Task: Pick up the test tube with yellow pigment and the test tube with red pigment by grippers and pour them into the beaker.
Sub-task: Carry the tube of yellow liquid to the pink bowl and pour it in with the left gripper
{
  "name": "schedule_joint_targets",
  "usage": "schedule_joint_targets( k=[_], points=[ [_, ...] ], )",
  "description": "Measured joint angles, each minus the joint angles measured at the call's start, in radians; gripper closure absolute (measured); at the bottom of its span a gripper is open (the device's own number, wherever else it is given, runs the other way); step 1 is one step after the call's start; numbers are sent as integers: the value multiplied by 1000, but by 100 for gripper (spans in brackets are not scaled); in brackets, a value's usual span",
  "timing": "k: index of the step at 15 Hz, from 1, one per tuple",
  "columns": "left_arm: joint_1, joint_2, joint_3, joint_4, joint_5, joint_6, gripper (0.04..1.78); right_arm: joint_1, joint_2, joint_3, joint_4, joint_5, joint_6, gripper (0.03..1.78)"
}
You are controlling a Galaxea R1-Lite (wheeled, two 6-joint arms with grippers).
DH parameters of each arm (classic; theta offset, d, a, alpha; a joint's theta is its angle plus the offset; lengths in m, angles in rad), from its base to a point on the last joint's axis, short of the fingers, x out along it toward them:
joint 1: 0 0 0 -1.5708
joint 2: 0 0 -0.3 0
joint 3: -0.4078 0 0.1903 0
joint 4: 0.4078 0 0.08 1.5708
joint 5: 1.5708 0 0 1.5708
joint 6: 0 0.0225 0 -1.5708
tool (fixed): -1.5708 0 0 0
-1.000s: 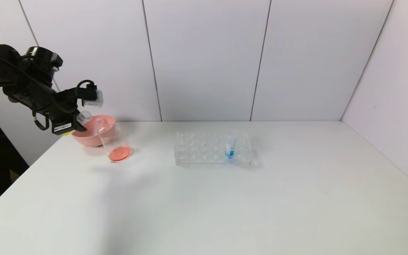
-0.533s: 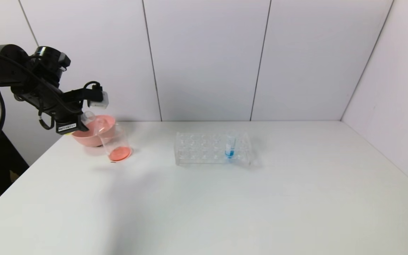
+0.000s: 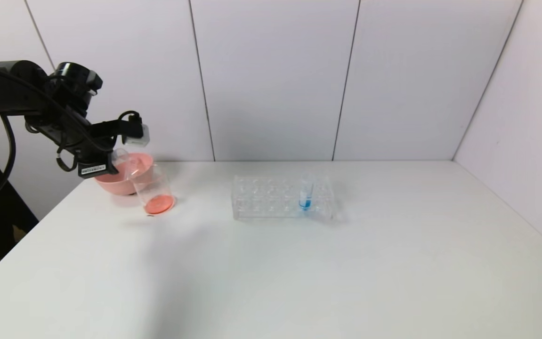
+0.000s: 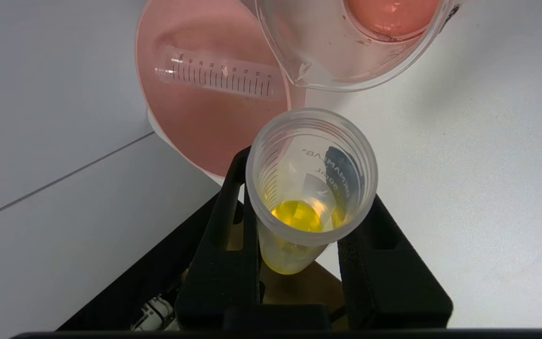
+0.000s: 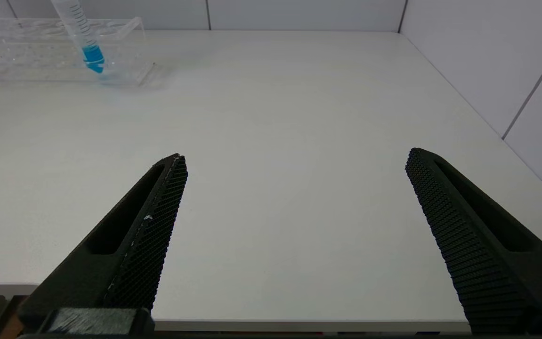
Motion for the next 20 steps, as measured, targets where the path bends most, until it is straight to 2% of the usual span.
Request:
schedule_joint_targets(
  k=[3, 9, 20],
  points=[
    [-21, 6, 0, -2, 67, 2, 133, 0, 0, 0, 0, 0, 0, 11],
    [-32, 20, 0, -1, 100, 10, 133, 0, 0, 0, 0, 0, 0, 11],
    [-42, 21, 0, 18, 97, 9, 133, 0, 0, 0, 0, 0, 0, 11]
  ],
)
